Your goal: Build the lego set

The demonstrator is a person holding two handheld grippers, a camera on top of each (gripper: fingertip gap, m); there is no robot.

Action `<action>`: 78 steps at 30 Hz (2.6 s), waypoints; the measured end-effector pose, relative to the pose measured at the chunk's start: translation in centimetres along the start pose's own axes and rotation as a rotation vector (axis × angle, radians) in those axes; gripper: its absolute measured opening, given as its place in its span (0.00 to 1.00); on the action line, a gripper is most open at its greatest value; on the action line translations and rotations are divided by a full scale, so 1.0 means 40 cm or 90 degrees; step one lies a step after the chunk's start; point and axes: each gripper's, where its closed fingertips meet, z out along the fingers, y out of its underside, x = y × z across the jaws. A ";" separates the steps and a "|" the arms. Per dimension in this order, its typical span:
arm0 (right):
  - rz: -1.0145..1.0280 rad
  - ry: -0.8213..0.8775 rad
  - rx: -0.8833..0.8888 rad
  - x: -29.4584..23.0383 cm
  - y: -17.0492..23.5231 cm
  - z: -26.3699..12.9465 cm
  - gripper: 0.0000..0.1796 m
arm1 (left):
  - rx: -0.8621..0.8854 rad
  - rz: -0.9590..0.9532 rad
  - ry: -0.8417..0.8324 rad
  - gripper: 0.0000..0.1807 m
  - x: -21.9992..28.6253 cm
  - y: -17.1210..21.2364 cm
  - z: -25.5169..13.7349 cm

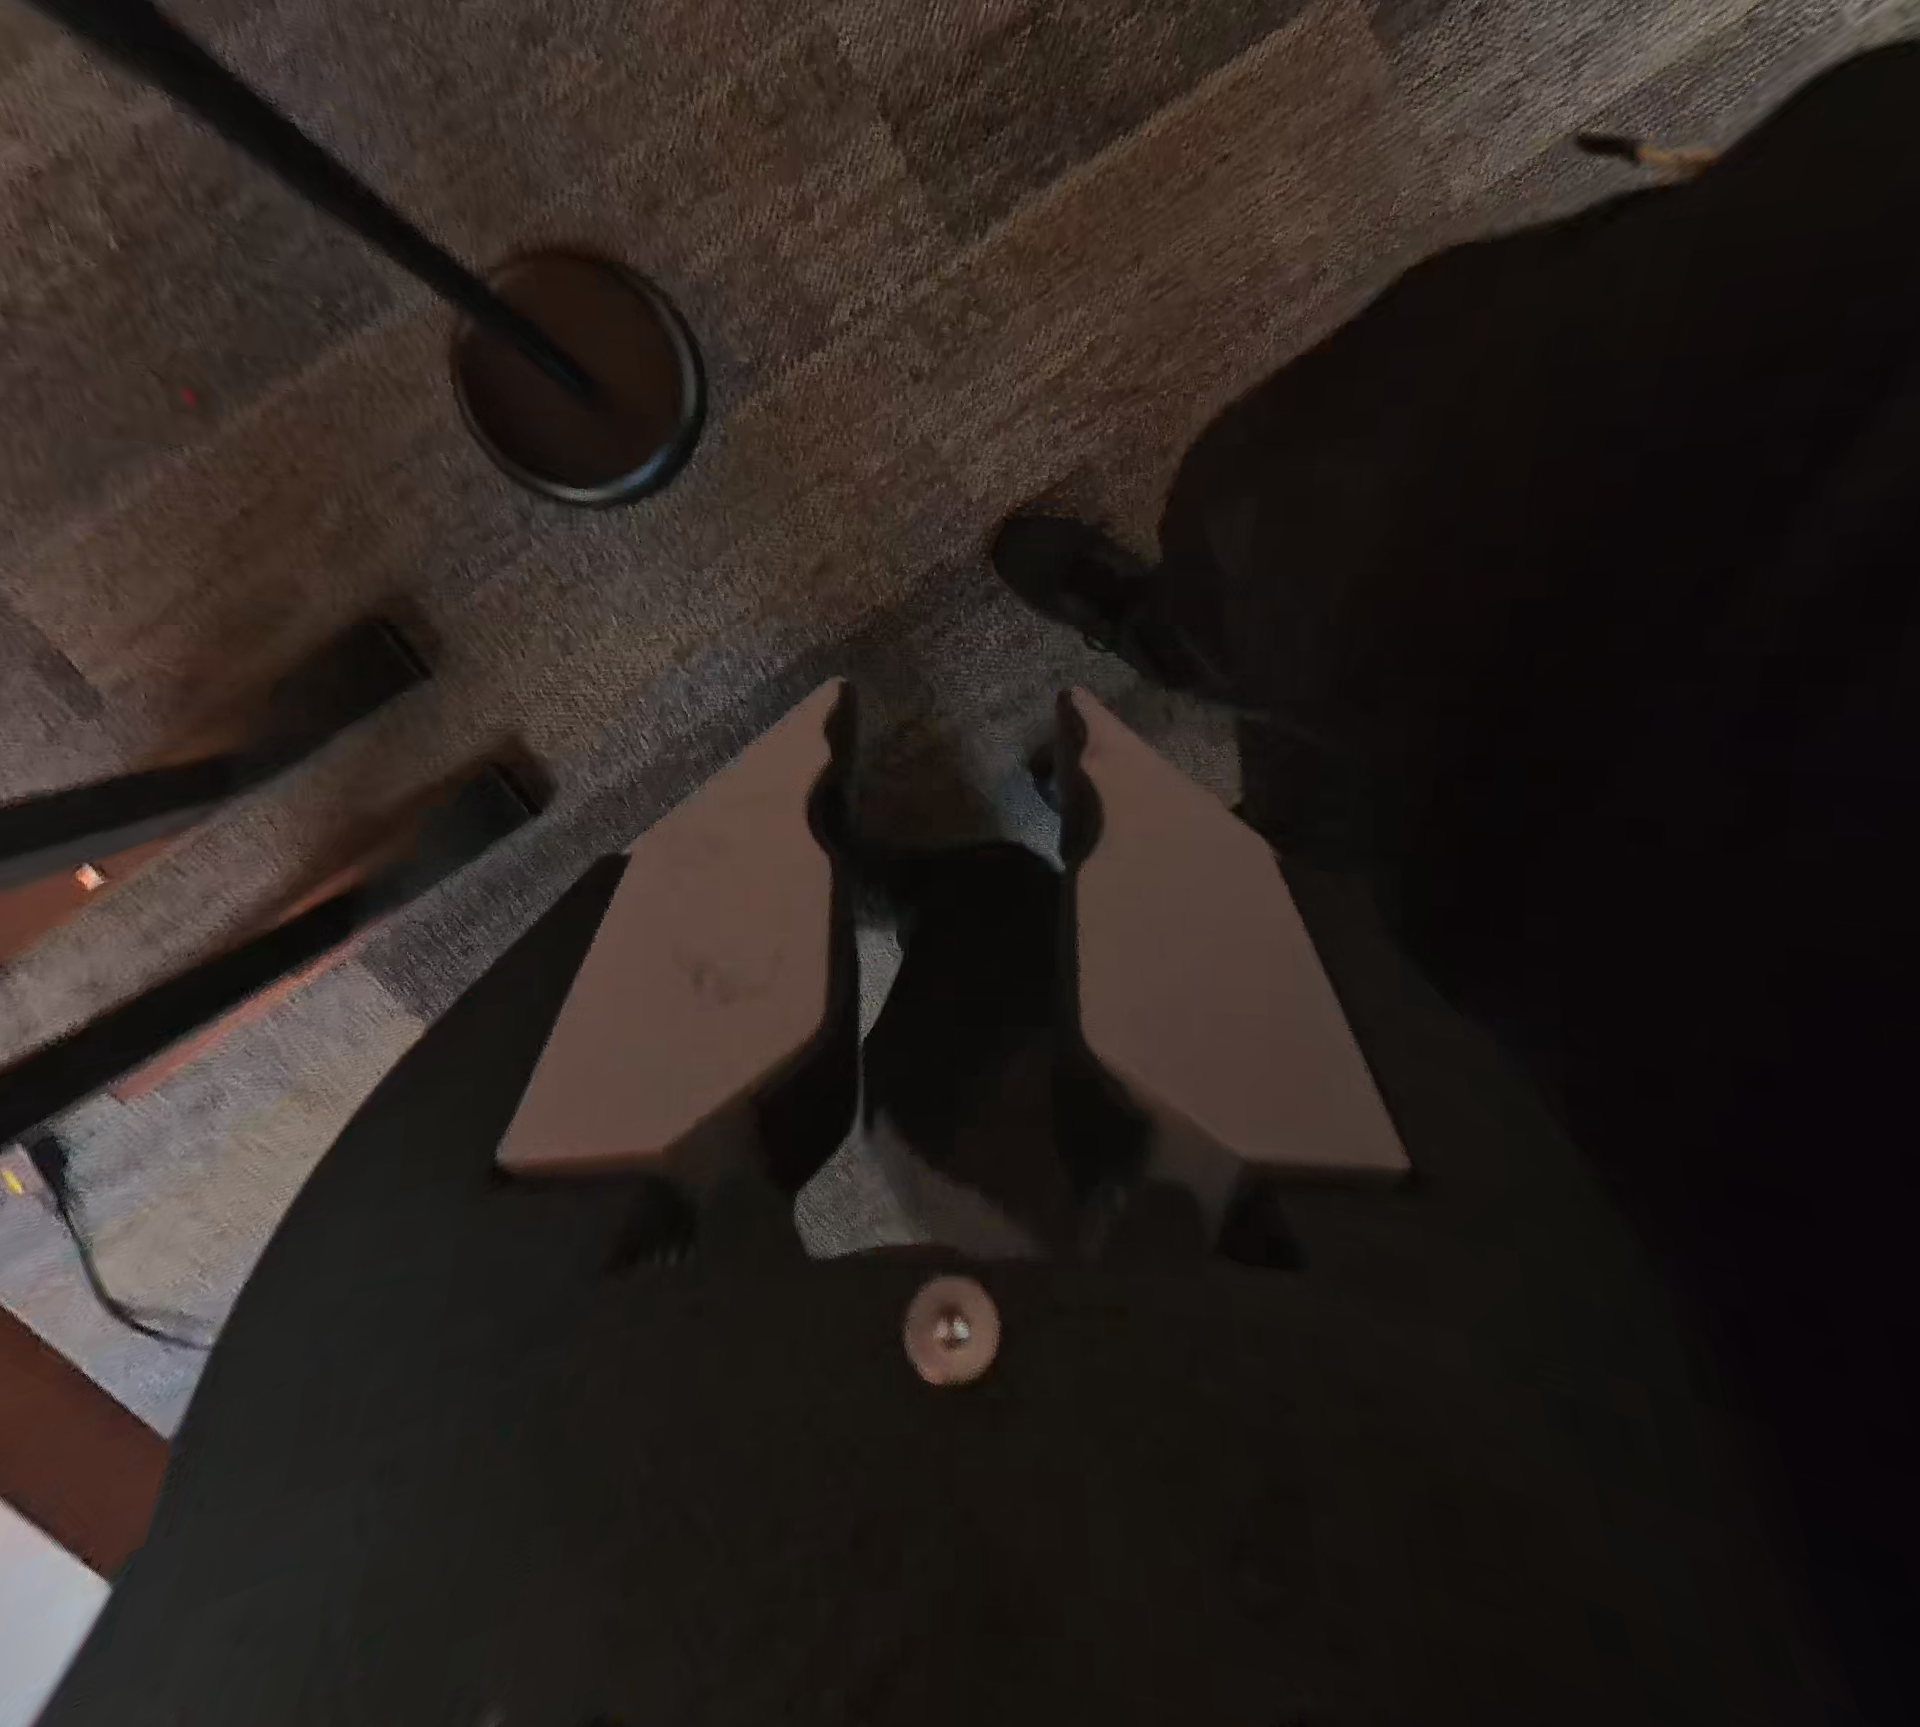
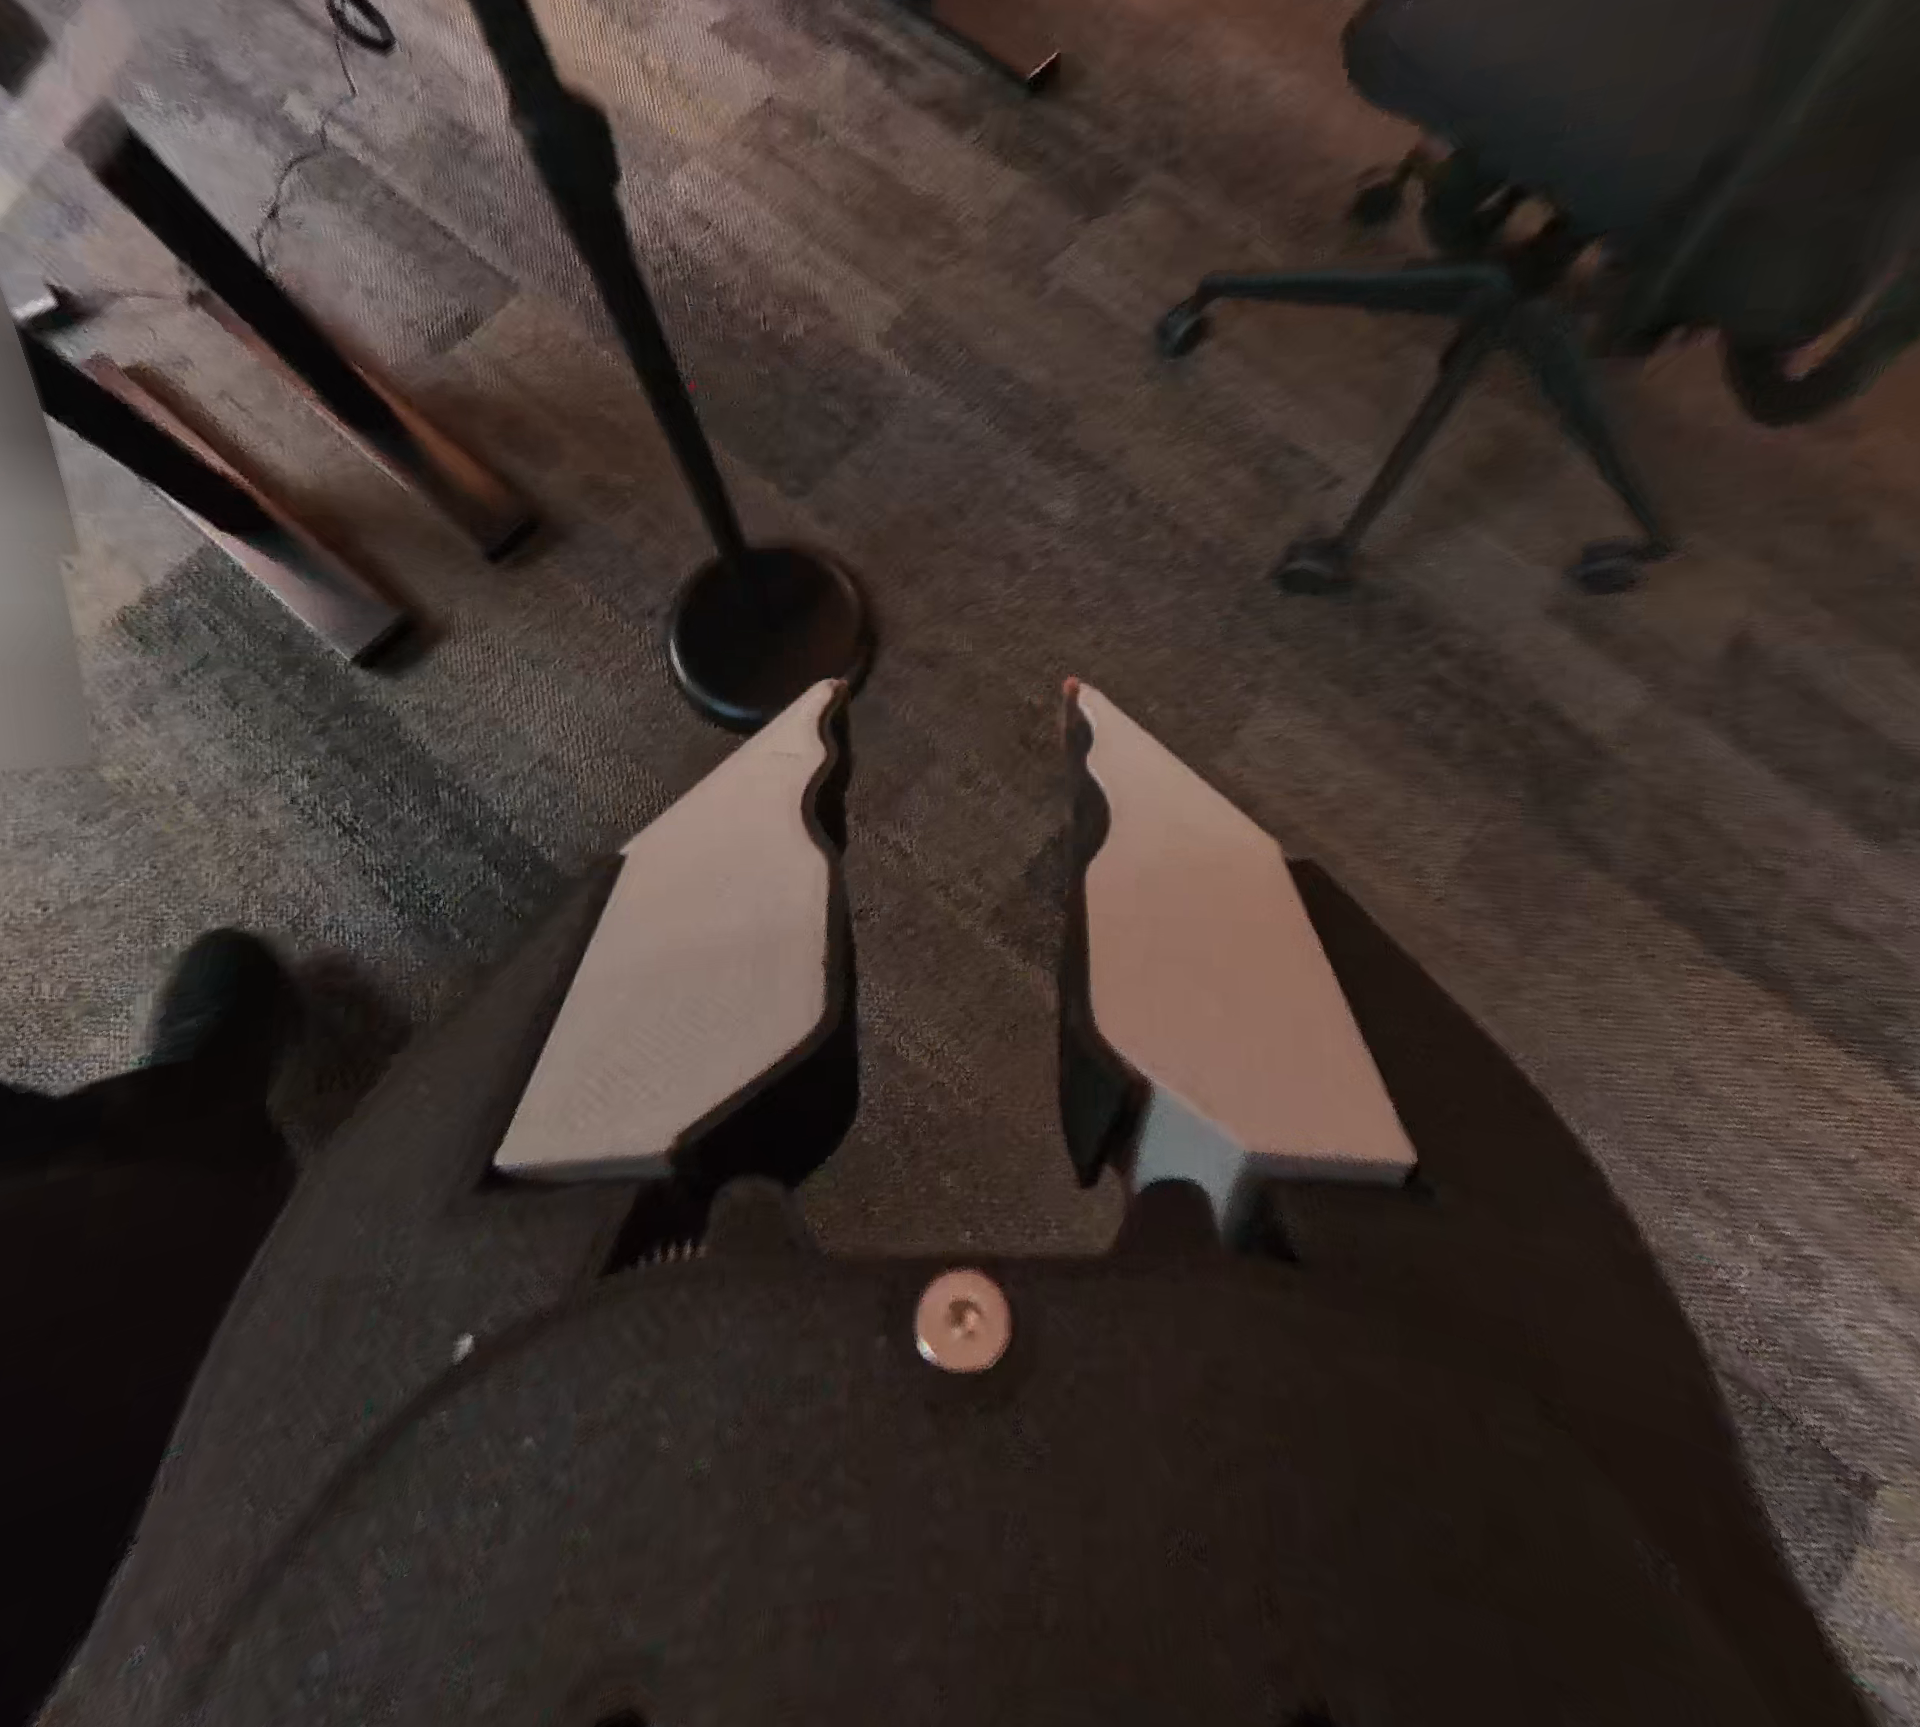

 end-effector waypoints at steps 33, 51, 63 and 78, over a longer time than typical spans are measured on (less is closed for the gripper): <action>-0.204 -0.163 -0.114 0.771 -0.386 0.447 0.38 | 0.091 -0.187 -0.003 0.27 -0.365 -1.190 0.746; -0.315 -0.371 -0.213 0.551 -0.500 1.238 0.39 | 0.091 -0.729 -0.309 0.20 -1.276 -0.691 1.142; -0.463 -0.470 -0.078 0.158 -0.270 2.175 0.28 | 0.046 -0.796 -0.424 0.16 -1.753 0.013 1.663; -0.543 -0.524 -0.108 0.076 -0.156 2.409 0.26 | -0.031 -0.728 -0.412 0.07 -1.914 0.178 1.838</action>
